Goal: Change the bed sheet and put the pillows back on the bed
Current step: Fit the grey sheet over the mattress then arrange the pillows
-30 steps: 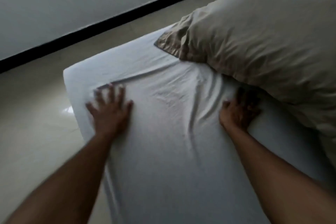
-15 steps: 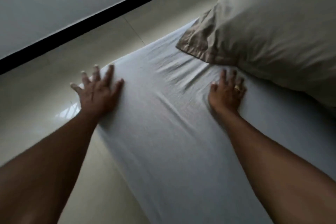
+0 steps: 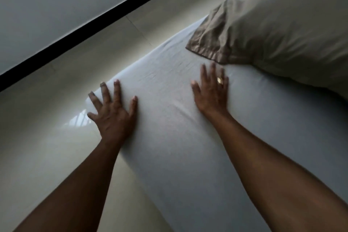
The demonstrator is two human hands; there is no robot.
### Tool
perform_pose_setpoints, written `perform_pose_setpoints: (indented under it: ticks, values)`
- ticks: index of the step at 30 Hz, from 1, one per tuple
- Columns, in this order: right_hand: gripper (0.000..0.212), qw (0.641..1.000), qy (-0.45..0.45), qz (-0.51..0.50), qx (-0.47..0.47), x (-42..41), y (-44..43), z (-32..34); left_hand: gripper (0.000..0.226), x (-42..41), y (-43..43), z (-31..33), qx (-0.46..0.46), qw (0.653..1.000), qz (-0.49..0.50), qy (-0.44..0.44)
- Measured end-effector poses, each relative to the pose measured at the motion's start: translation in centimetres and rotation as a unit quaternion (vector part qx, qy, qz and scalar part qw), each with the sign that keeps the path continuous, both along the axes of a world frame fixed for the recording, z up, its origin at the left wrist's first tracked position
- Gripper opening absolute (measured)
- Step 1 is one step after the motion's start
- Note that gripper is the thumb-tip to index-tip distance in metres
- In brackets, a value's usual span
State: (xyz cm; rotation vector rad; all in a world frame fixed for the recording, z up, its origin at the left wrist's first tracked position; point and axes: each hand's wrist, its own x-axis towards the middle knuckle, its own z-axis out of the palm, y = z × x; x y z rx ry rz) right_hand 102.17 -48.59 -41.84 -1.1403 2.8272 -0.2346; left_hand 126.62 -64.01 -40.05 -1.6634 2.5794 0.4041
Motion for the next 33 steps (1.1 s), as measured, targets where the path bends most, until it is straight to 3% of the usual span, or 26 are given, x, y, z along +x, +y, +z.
perform_pose_setpoints:
  ticks: [2, 4, 5, 6, 8, 10, 12, 13, 14, 17, 18, 19, 21, 22, 23, 24, 26, 28, 29, 33]
  values:
    - [0.065, 1.000, 0.005, 0.021, -0.013, 4.7, 2.7, -0.8, 0.085, 0.2, -0.7, 0.3, 0.031, 0.993, 0.117, 0.013]
    - [0.065, 0.981, -0.017, 0.196, -0.005, 10.9, 4.1, -0.3, 0.090, 0.0, -0.7, 1.2, 0.034, 0.986, 0.162, -0.015]
    - [0.065, 0.956, -0.030, 0.292, -0.004, 14.0, 5.0, 0.2, 0.087, 0.2, 0.0, 1.3, 0.006, 0.996, 0.089, -0.030]
    - [0.065, 0.927, -0.047, 0.371, 0.010, 16.6, 6.5, 0.5, 0.081, 1.0, 1.1, 1.1, -0.027, 0.998, -0.050, -0.041]
    - [0.065, 0.891, -0.056, 0.451, 0.004, 16.5, 8.7, 0.6, 0.072, 3.1, 3.2, 0.5, -0.052, 0.954, -0.292, -0.037]
    - [0.065, 0.940, -0.049, 0.335, -0.044, 12.1, 9.6, 0.1, 0.071, 4.8, 4.1, 0.1, -0.044, 0.958, -0.282, -0.032]
    - [0.066, 0.995, -0.040, 0.082, -0.051, 6.2, 10.9, 0.2, 0.074, 5.6, 4.5, -0.2, -0.023, 0.982, -0.183, -0.033]
    - [0.068, 0.999, -0.028, -0.010, -0.028, 4.7, 12.0, 0.3, 0.076, 5.8, 4.8, -0.3, -0.017, 0.987, -0.152, -0.045]
    - [0.069, 0.999, -0.033, -0.040, -0.003, 5.3, 13.2, 0.1, 0.079, 6.2, 5.3, -0.1, -0.017, 0.990, -0.125, -0.060]
    - [0.068, 0.995, -0.026, 0.093, 0.004, 14.9, 17.3, 0.1, 0.088, 5.6, 7.3, 1.5, -0.017, 0.993, -0.068, -0.097]
    - [0.067, 0.986, -0.041, 0.159, 0.000, 19.0, 18.9, 0.6, 0.087, 5.4, 8.3, 2.0, -0.018, 0.991, -0.099, -0.089]
    - [0.067, 0.974, -0.048, 0.223, 0.003, 22.4, 20.5, 1.3, 0.083, 5.7, 9.7, 2.5, -0.015, 0.980, -0.181, -0.081]
    - [0.068, 0.937, -0.069, 0.341, 0.021, 24.7, 22.5, 2.4, 0.079, 7.4, 13.1, 2.6, -0.002, 0.924, -0.374, -0.079]
    - [0.067, 0.921, -0.064, 0.383, 0.022, 23.5, 22.8, 2.8, 0.081, 8.7, 14.4, 2.6, 0.003, 0.911, -0.405, -0.082]
    - [0.066, 0.924, -0.035, 0.380, 0.014, 21.8, 22.9, 2.5, 0.086, 10.1, 15.3, 2.5, 0.011, 0.918, -0.387, -0.084]
    - [0.066, 0.949, -0.023, 0.313, 0.012, 19.7, 23.4, 2.2, 0.093, 11.3, 16.4, 2.5, 0.015, 0.933, -0.352, -0.079]
    - [0.069, 0.997, -0.030, 0.075, 0.013, 15.2, 24.8, 2.0, 0.107, 13.2, 18.4, 2.7, 0.017, 0.949, -0.300, -0.093]
    - [0.070, 0.997, -0.045, -0.056, 0.030, 16.2, 27.0, 1.6, 0.117, 14.2, 19.8, 3.1, -0.007, 0.950, -0.284, -0.126]
    - [0.072, 0.997, -0.047, -0.057, 0.024, 19.0, 28.4, 1.4, 0.120, 13.8, 20.4, 3.6, -0.019, 0.948, -0.288, -0.135]
    - [0.081, 0.990, -0.097, 0.100, -0.003, 30.2, 32.2, 3.2, 0.107, 7.6, 23.2, 4.6, -0.042, 0.926, -0.364, -0.087]
